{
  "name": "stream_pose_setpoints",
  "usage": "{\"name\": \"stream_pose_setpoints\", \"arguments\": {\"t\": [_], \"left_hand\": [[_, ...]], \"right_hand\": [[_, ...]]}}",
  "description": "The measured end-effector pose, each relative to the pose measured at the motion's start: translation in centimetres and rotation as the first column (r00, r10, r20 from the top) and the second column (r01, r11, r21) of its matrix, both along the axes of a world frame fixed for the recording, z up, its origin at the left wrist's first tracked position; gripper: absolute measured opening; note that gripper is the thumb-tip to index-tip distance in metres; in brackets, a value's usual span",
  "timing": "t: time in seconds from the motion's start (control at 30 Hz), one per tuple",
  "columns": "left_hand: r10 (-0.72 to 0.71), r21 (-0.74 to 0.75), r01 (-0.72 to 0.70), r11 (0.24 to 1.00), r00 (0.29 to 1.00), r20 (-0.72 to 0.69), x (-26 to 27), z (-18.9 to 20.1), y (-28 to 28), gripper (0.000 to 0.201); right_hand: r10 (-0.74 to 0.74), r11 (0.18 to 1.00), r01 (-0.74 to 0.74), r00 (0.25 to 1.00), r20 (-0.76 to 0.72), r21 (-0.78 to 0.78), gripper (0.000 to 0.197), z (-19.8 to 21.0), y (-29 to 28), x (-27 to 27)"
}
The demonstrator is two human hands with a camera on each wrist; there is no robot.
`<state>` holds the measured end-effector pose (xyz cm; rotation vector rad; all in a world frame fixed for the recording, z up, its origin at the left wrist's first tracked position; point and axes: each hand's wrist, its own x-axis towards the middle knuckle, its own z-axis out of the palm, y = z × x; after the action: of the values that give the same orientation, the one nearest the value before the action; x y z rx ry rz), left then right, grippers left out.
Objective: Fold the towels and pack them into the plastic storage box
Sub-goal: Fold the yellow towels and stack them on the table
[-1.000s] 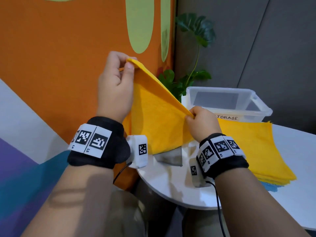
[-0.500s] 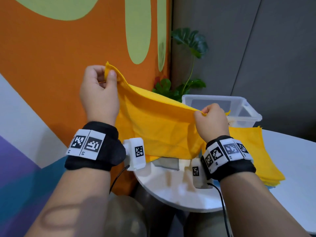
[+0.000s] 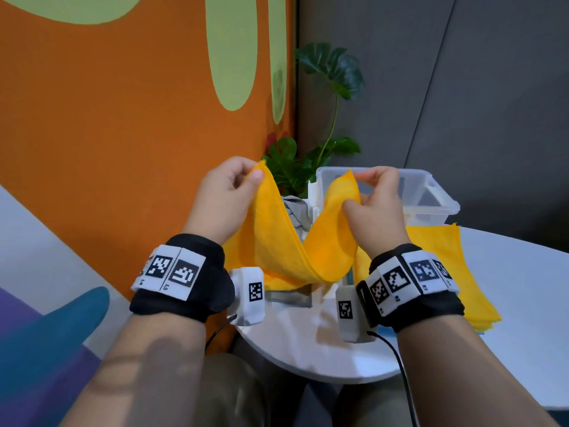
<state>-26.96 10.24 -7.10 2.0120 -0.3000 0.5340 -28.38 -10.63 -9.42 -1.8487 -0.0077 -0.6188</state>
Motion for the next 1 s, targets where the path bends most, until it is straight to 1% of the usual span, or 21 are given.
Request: {"name": "stream_pose_setpoints", "arguments": {"t": [0.03, 0.13, 0.2, 0.3, 0.37, 0.4, 0.57, 0.63, 0.73, 0.8, 0.9, 1.0], "left_hand": [[-0.058, 0.027, 0.059, 0.998, 0.998, -0.033, -0.1, -0.3, -0.6, 0.012], [-0.209, 0.046, 0.217, 0.975, 0.969, -0.134, -0.2, -0.9, -2.1, 0.011], [-0.29, 0.018, 0.298, 0.954, 0.938, -0.189, -0.1, -1.2, -2.6, 0.011], [-0.344, -0.053, 0.341, 0.939, 0.912, -0.224, 0.1, -1.4, -3.1, 0.008], [-0.354, -0.074, 0.346, 0.935, 0.913, -0.202, 0.2, -1.5, -3.4, 0.008], [-0.355, -0.076, 0.347, 0.935, 0.917, -0.185, 0.2, -1.5, -3.6, 0.007], [-0.292, -0.105, 0.28, 0.954, 0.948, -0.128, 0.0, -1.5, -4.4, 0.01], [-0.26, -0.115, 0.248, 0.962, 0.96, -0.105, 0.3, -1.5, -4.6, 0.015], [-0.208, -0.095, 0.2, 0.975, 0.974, -0.088, 0.6, -1.2, -4.8, 0.023], [-0.147, -0.073, 0.142, 0.987, 0.987, -0.071, 0.8, -1.0, -4.5, 0.026], [-0.047, -0.034, 0.046, 0.998, 0.999, -0.023, 1.0, -0.8, -3.6, 0.025], [0.082, -0.029, -0.081, 0.996, 0.996, 0.041, 1.2, -0.2, -2.4, 0.022]], "right_hand": [[0.06, 0.998, -0.059, 0.998, -0.019, 0.016, 0.026, 0.0, 0.1, -0.1], [0.222, 0.974, -0.218, 0.973, -0.059, 0.068, 0.03, 0.2, 0.6, -0.2], [0.276, 0.96, -0.272, 0.958, -0.076, 0.059, 0.03, 0.2, 0.7, -0.2], [0.297, 0.955, -0.298, 0.952, -0.079, -0.001, 0.024, 0.3, 0.5, -0.2], [0.304, 0.952, -0.306, 0.95, -0.067, -0.021, 0.015, 0.3, 0.4, -0.2], [0.305, 0.951, -0.308, 0.95, -0.066, -0.027, 0.015, 0.3, 0.3, -0.2], [0.327, 0.941, -0.331, 0.943, -0.066, -0.067, 0.022, 0.3, 0.3, -0.2], [0.336, 0.936, -0.34, 0.94, -0.054, -0.094, 0.026, 0.3, 0.4, -0.3], [0.315, 0.924, -0.316, 0.948, -0.041, -0.215, 0.03, 0.3, 0.9, -0.4], [0.292, 0.909, -0.293, 0.955, -0.047, -0.297, 0.03, 0.2, 1.2, -0.4], [0.234, 0.891, -0.261, 0.965, -0.116, -0.372, 0.027, -0.1, 0.8, -0.3], [0.182, 0.832, -0.255, 0.964, -0.192, -0.492, 0.026, -0.2, 0.4, -0.3]]}}
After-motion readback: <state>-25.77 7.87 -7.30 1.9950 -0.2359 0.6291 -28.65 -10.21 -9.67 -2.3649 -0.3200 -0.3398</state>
